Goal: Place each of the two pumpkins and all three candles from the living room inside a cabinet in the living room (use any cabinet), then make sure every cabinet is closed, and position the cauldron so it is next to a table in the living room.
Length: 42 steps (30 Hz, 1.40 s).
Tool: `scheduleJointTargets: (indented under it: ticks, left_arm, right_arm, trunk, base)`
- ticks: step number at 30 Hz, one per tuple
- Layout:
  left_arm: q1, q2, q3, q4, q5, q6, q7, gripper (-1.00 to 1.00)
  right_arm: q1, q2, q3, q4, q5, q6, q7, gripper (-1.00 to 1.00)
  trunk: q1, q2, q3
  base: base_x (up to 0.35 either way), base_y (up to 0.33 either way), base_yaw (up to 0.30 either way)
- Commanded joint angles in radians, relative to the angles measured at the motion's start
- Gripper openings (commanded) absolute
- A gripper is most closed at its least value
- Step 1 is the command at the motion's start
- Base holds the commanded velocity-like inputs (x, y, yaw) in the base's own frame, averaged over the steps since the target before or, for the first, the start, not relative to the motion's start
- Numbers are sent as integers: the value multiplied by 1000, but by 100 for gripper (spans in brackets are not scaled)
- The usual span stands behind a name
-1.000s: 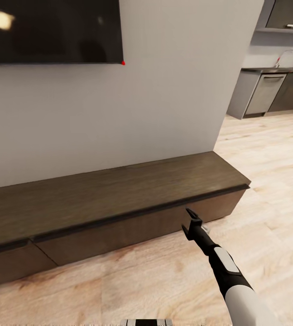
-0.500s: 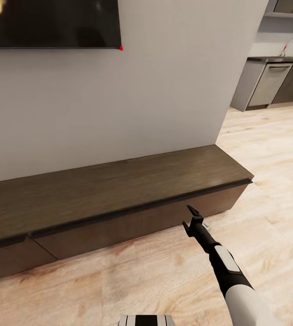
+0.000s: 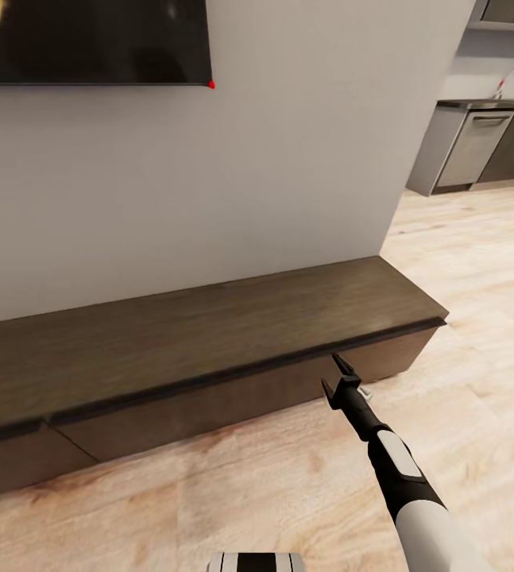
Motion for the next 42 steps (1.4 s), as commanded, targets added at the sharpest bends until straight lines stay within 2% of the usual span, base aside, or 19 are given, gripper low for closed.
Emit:
scheduleJointTargets:
  ticks: [1,4,8,13,17,21,29,34,42]
  left_arm:
    - [0,0,4,2,-4,0,-7,100]
    - [0,0,12,9,-1,-2,-18,100]
    - [0,-1,17,12,47,20,-22,100]
    - [0,-1,20,15,78,29,-21,100]
    - [0,-1,18,15,80,26,-20,100]
    - [0,-1,18,16,81,27,-19,100]
    - [0,-1,22,30,78,34,-21,100]
    - [0,-2,23,76,76,29,-20,100]
    - [0,-1,24,90,85,27,-22,100]
  right_arm:
    - [-1,1,-6,0,-6,9,-1,100]
    - [-1,1,-6,1,-10,8,3,100]
    - [-1,-1,-7,1,-12,11,7,100]
    - [-1,-4,-7,-2,-12,15,10,100]
    - [-1,-4,-6,-7,-12,13,17,100]
    - [-1,-5,-4,-3,-6,9,88,100]
    - [-1,-5,-4,1,-1,6,137,100]
    - [-1,-6,-5,1,-1,6,141,100]
    - [-1,-10,-6,1,-2,6,142,100]
  trunk:
    - [0,0,-1]
    - [0,0,-1]
    - [1,-1,-8]
    - [3,-2,-28]
    - [5,-3,-43]
    - [7,-4,-59]
    - [7,-4,-59]
    - [7,-4,-59]
    - [7,-4,-59]
  base:
    - [111,0,0]
    - [55,0,0]
    - [16,0,0]
    - [4,0,0]
    - [0,0,0]
    - [0,0,0]
    - [1,0,0]
    - [156,0,0]
    - [115,0,0]
